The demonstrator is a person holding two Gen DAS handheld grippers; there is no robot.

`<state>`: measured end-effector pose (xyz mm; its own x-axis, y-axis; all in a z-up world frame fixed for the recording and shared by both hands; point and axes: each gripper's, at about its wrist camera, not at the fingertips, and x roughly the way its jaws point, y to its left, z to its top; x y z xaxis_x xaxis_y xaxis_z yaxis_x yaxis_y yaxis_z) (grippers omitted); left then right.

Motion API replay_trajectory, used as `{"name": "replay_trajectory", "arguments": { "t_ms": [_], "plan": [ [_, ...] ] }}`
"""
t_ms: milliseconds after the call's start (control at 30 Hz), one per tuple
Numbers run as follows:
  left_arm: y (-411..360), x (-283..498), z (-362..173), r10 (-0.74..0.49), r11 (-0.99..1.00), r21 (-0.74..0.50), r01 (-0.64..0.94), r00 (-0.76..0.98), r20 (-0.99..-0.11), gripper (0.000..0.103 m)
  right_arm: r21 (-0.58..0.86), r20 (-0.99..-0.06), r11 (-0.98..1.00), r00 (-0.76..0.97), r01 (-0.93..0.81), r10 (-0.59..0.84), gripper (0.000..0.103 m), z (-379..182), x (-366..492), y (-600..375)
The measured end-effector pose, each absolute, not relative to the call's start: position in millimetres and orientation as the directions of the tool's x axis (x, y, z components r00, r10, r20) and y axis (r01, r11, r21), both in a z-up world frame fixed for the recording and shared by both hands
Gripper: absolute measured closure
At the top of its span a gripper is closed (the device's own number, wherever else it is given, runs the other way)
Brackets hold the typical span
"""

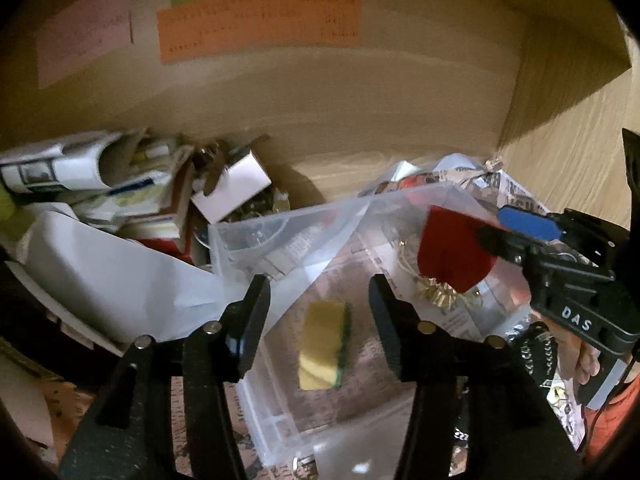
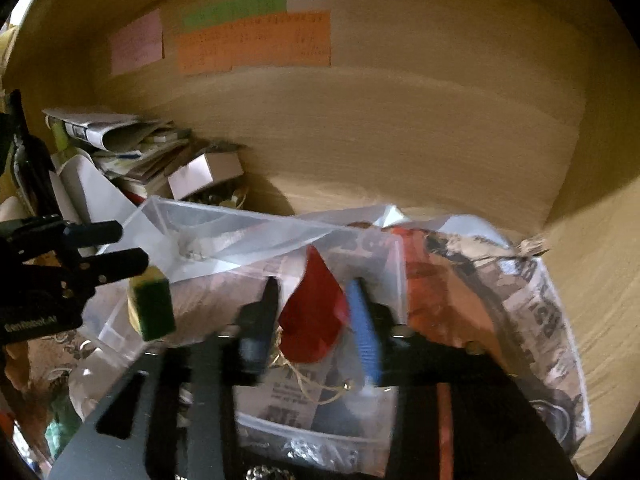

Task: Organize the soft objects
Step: 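Carry the sponge and red pouch into the clear plastic box and open both tools, then grasp the silver chain with the left tool while the right tool grasps the green knitted cloth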

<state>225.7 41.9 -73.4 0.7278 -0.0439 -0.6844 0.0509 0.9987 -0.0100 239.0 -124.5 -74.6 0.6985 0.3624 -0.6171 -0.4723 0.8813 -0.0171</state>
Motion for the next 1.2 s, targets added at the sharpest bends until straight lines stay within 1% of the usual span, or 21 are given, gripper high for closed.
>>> {"name": "replay_trajectory", "arguments": {
  "t_ms": [33,67,100,200,267,300,367,400,433,567,667,867,1000,1100,1200],
  "plan": [
    [42,220,-68,-0.041,0.999,-0.005,0.05,0.741,-0.67,0.047,-0.026,-0.605,0.883,0.71,-0.469,0.359,0.057,-71,235,-126],
    [43,216,-64,-0.038,0.999,-0.004,0.047,0.751,-0.659,0.044,-0.034,-0.59,0.883,0.723,-0.468,0.36,0.056,-66,230,-129],
    [43,212,-60,-0.037,0.999,-0.003,0.046,0.761,-0.648,0.042,-0.035,-0.583,0.883,0.727,-0.469,0.363,0.055,-63,228,-129],
    [44,195,-46,-0.042,0.999,-0.009,0.047,0.79,-0.611,0.037,-0.039,-0.546,0.88,0.748,-0.473,0.378,0.041,-51,213,-134],
    [46,181,-38,-0.045,0.999,-0.011,0.047,0.809,-0.585,0.031,-0.046,-0.509,0.878,0.767,-0.476,0.389,0.03,-42,198,-138],
    [47,176,-36,-0.045,0.999,-0.012,0.046,0.816,-0.576,0.029,-0.05,-0.496,0.877,0.774,-0.478,0.393,0.028,-39,192,-140],
    [49,160,-31,-0.047,0.999,-0.015,0.047,0.831,-0.554,0.021,-0.06,-0.474,0.873,0.784,-0.483,0.401,0.023,-34,179,-142],
    [51,152,-30,-0.048,0.999,-0.017,0.047,0.838,-0.543,0.019,-0.065,-0.464,0.872,0.788,-0.486,0.405,0.02,-32,173,-143],
    [51,145,-30,-0.049,0.999,-0.018,0.046,0.843,-0.536,0.017,-0.068,-0.457,0.87,0.791,-0.487,0.407,0.02,-31,168,-145],
    [56,124,-33,-0.045,0.999,-0.024,0.038,0.846,-0.531,0.013,-0.059,-0.443,0.863,0.787,-0.502,0.428,0.018,-32,147,-149],
    [61,108,-42,-0.048,0.999,-0.04,0.031,0.832,-0.553,0.013,-0.022,-0.449,0.852,0.766,-0.523,0.459,0.018,-39,135,-148],
    [70,86,-68,-0.015,0.999,-0.035,-0.008,0.793,-0.609,0.013,0.024,-0.47,0.827,0.724,-0.562,0.506,0.018,-58,114,-132],
    [78,69,-86,0.001,0.999,-0.036,-0.03,0.775,-0.632,0.013,0.061,-0.478,0.802,0.688,-0.594,0.546,0.018,-70,97,-116],
    [83,62,-97,-0.007,0.998,-0.052,-0.036,0.759,-0.651,0.013,0.098,-0.487,0.783,0.656,-0.615,0.576,0.019,-81,87,-106],
    [86,62,-106,-0.031,0.997,-0.078,-0.03,0.734,-0.679,0.026,0.132,-0.513,0.761,0.613,-0.635,0.601,0.021,-96,81,-92]
  ]
}}
